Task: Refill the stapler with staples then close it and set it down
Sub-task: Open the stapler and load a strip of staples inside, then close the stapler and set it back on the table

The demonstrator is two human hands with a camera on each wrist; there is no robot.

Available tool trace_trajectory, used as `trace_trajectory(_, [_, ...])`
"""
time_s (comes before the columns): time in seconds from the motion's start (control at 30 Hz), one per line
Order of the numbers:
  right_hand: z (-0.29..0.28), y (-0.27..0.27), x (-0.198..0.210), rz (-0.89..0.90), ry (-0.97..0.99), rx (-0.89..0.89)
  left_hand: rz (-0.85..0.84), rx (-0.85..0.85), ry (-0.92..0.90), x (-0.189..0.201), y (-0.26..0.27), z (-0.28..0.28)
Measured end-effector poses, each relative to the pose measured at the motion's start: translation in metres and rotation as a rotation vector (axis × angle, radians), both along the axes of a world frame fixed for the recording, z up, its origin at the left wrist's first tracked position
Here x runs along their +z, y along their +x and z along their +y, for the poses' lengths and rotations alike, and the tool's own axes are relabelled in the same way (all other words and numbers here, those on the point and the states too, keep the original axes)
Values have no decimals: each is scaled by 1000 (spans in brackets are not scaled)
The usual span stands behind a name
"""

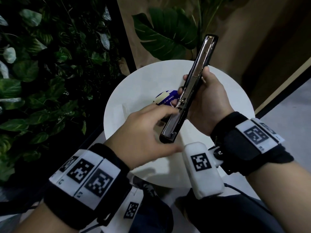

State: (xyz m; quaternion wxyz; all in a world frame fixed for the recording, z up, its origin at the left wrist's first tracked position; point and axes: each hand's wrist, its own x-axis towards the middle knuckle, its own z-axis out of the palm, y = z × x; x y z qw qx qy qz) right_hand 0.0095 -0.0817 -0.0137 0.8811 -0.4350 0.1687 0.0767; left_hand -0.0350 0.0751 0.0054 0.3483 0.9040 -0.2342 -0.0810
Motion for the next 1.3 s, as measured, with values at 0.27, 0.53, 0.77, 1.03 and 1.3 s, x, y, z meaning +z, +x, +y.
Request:
trace_trajectory(0.27, [4, -7, -4, -13, 70, -2, 229, 449, -272, -18, -3, -3])
trace_trajectory(0.53, [3, -14, -13, -91, -188, 46, 325, 455, -285, -18, 10, 4])
trace_trajectory(0.77, [2, -32, -24, -408, -694, 491, 425, 479, -495, -6, 19, 11])
trace_trajectory(1.03, [-3, -34, -40, -493, -1138, 531, 75, 283, 64, -8, 23, 18])
trace_trajectory(1.3, [13, -28, -40, -572, -1200, 460, 52, 236, 23, -7, 28, 8])
